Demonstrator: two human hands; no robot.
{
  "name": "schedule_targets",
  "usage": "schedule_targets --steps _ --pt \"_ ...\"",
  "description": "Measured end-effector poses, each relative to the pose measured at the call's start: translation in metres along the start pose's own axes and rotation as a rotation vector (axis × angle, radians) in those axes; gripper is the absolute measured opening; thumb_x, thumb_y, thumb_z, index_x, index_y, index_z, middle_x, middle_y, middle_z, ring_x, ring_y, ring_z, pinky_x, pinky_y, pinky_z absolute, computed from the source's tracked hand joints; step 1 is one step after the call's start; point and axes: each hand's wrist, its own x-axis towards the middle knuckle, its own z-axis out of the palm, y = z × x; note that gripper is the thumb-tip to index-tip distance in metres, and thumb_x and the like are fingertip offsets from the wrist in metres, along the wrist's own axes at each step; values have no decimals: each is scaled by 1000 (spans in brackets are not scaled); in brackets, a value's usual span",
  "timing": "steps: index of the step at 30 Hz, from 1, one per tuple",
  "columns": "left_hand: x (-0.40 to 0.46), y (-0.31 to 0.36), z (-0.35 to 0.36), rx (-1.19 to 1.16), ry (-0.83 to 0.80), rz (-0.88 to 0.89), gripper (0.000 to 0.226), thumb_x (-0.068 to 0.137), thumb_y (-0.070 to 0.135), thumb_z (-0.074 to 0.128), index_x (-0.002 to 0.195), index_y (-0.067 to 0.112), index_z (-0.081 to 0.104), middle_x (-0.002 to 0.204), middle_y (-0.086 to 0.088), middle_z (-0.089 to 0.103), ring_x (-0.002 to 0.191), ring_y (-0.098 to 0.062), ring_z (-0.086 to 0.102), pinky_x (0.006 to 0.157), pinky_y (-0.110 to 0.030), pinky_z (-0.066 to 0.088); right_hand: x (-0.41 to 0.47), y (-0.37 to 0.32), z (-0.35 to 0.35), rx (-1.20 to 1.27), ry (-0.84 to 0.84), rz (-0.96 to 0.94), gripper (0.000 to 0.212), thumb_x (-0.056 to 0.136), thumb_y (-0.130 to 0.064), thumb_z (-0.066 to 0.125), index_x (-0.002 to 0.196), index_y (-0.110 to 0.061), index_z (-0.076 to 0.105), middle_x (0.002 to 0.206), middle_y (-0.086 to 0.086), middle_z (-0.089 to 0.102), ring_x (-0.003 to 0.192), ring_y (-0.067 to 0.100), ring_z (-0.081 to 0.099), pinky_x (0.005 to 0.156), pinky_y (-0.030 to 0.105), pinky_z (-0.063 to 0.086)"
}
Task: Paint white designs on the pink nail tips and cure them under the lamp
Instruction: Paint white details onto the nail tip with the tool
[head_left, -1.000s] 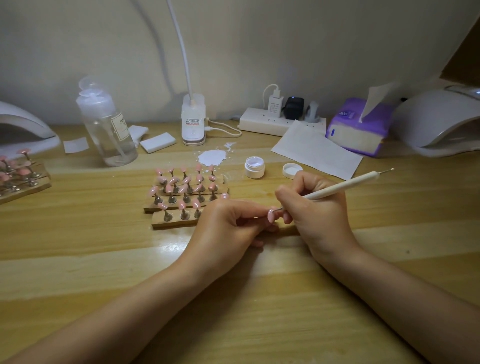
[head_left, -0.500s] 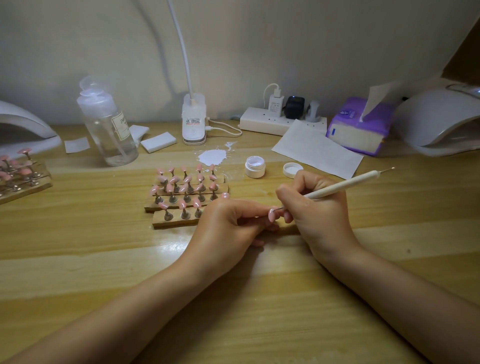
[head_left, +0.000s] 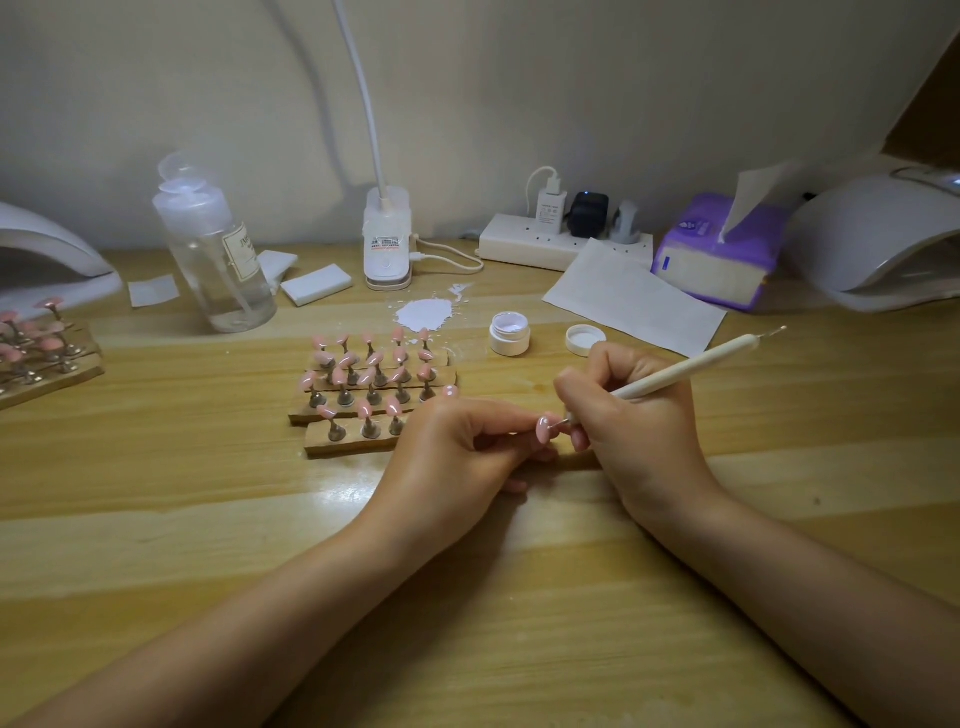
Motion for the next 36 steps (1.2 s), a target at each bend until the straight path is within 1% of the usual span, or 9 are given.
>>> schedule_targets --steps 3,6,11,15,18,26,31,36 --pt "0 0 0 -3 11 2 27 82 6 63 75 30 72 67 9 71 70 -2 67 53 -14 51 0 0 0 -7 -4 2 39 73 13 51 47 -9 33 29 -4 37 29 2 47 35 9 32" --pt "0 0 0 2 8 0 29 82 4 63 75 31 72 68 10 71 70 -1 67 52 -14 51 0 1 0 -19 -3 -2 39 73 12 51 46 -10 33 29 -4 39 29 2 47 36 9 32" --pt "0 -1 0 8 14 13 31 82 5 63 73 33 72 75 4 72 72 -2 68 53 -13 50 -1 1 0 -20 -2 0 39 73 12 52 46 -10 34 30 -4 39 30 3 49 37 9 33" --pt "0 -1 0 7 12 12 37 83 3 63 71 37 72 71 10 72 71 -1 68 53 -13 51 -1 1 0 -28 -7 -1 39 73 11 52 46 -10 33 29 -5 40 33 4 51 37 10 34" --pt "0 0 0 13 12 6 35 82 4 63 71 35 72 68 13 71 70 0 67 52 -12 50 -1 1 0 -29 -5 -2 38 73 12 52 47 -9 33 29 -6 40 32 2 50 37 9 33" --pt "0 -1 0 20 9 6 31 82 3 63 74 32 72 67 13 70 70 0 67 52 -13 50 -2 0 0 -49 2 -5 38 73 12 52 46 -8 34 30 -5 39 31 0 48 36 9 33" --pt "1 0 0 17 8 13 38 83 3 63 70 37 71 66 15 70 69 1 67 52 -13 51 -1 1 0 -42 1 -2 37 73 12 53 47 -7 34 30 -4 40 32 2 50 36 10 34" --pt "0 0 0 30 9 20 36 83 2 63 72 35 71 66 14 70 68 1 67 52 -12 50 -1 1 1 -41 5 -3 38 73 12 52 47 -8 34 29 -5 40 32 2 50 36 10 33"
